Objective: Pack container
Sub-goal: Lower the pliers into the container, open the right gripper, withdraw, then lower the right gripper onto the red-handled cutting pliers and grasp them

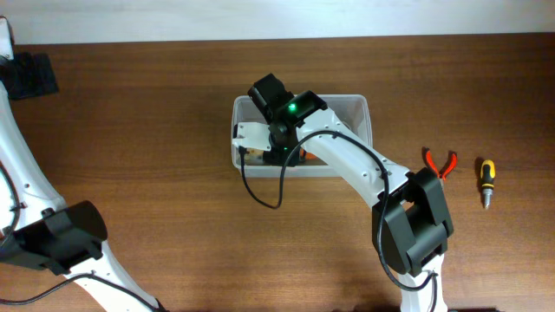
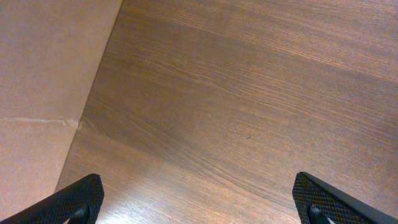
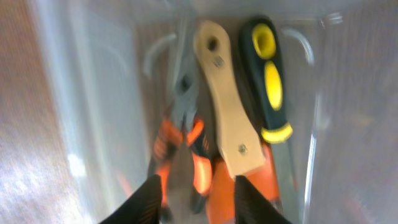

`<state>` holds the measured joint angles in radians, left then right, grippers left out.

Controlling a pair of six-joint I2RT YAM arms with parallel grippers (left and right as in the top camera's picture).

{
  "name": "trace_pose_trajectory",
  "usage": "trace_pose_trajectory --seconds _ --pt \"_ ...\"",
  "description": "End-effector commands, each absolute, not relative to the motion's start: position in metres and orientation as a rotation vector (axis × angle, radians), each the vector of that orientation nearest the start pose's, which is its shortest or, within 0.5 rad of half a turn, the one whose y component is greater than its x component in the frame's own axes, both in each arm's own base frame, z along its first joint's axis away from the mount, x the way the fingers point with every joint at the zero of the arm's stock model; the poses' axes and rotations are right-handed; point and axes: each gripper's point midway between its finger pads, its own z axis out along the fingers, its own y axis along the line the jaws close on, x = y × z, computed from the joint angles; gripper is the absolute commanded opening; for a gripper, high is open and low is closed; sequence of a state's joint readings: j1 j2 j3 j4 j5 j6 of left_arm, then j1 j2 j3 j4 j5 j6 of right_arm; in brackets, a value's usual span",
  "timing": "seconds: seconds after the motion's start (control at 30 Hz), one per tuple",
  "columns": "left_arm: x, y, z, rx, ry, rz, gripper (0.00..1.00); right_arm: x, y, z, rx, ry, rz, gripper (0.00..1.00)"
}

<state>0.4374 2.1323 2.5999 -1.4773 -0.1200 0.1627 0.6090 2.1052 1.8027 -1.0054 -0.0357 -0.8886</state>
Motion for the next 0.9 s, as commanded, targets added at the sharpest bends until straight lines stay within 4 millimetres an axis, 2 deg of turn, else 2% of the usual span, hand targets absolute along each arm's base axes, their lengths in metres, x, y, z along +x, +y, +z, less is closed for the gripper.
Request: trace_pose_trajectory --seconds 0.0,0.07,0.17,0.2,0.23,0.3,0.4,0.47,0.53,0.7,0.77,0.87 --pt "0.428 0.224 0.296 -0.421 2.573 0.362 0.99 0.401 0.255 0.113 -1.920 2.083 -0.229 0.34" --pt "0.428 0.223 0.296 -0.421 2.573 0.362 0.99 0.411 0.247 0.130 -1.833 2.105 -0.322 0.31" --pt "0.428 0.223 0.296 -0.421 2.573 0.362 0.99 0.432 0.227 0.168 -1.558 2.185 -0.463 0.29" --pt "0.428 0.223 0.296 -0.421 2.573 0.362 0.99 0.448 0.207 0.201 -1.249 2.264 -0.489 0.33" --pt "0.428 0.223 0.296 -0.421 2.573 0.362 0.99 0.454 0.196 0.214 -1.102 2.297 -0.485 0.37" --pt "0.428 0.223 0.296 -0.421 2.573 0.362 0.99 0.465 0.143 0.259 -0.597 2.394 -0.409 0.64" --pt "0.428 0.223 0.296 -0.421 2.573 0.362 0.99 0.465 0.090 0.278 -0.286 2.471 -0.291 0.80" --pt "0.428 0.223 0.296 -0.421 2.573 0.362 0.99 0.460 0.057 0.276 -0.142 2.541 -0.184 0.85" --pt "0.428 0.223 0.296 -0.421 2.573 0.362 0.99 0.452 0.023 0.265 0.009 2.622 -0.090 0.84" --pt "0.428 0.223 0.296 -0.421 2.573 0.362 0.99 0.424 -0.044 0.225 0.363 2.797 0.041 0.82" --pt "0.428 0.223 0.296 -0.421 2.573 0.362 0.99 0.412 -0.065 0.208 0.465 2.851 0.032 0.82" --pt "0.428 0.223 0.296 -0.421 2.573 0.362 0.99 0.392 -0.083 0.181 0.556 2.931 0.027 0.82"
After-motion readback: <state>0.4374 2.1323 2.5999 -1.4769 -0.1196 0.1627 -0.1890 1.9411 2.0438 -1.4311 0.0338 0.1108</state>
